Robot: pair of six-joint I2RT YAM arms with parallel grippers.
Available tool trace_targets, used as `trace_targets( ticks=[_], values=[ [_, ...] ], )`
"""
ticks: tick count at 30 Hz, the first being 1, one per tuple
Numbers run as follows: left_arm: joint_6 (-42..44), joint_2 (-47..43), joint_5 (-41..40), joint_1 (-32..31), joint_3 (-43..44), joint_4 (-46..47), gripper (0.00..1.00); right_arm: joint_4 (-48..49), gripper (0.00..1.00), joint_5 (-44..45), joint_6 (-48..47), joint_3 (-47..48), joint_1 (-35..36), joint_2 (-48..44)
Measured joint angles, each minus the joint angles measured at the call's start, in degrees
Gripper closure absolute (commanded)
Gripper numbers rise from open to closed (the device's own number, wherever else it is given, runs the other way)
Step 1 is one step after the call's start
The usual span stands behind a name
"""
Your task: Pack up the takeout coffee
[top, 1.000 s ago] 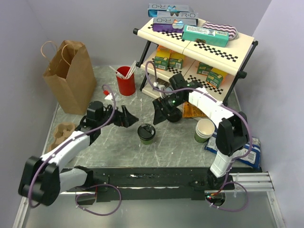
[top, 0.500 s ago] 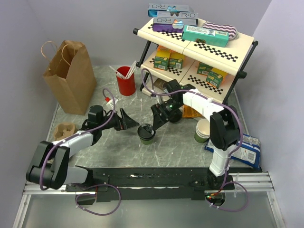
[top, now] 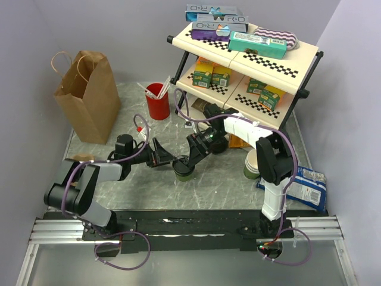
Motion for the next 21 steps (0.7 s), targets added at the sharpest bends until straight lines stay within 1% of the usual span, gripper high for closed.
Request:
trace_targets(
  ticks=[10,21],
  values=[
    [-4.6,7.0,2.1,0.0,0.4,7.1,0.01,-0.1,0.05,-3.9,-2.3,-1.8,0.0,0.5],
    [-5.8,10.6,3.3,0.0,2.1,9.8,0.0,3.4,0.05,-5.4,-1.0,-4.0,0.1,3.1]
  ],
)
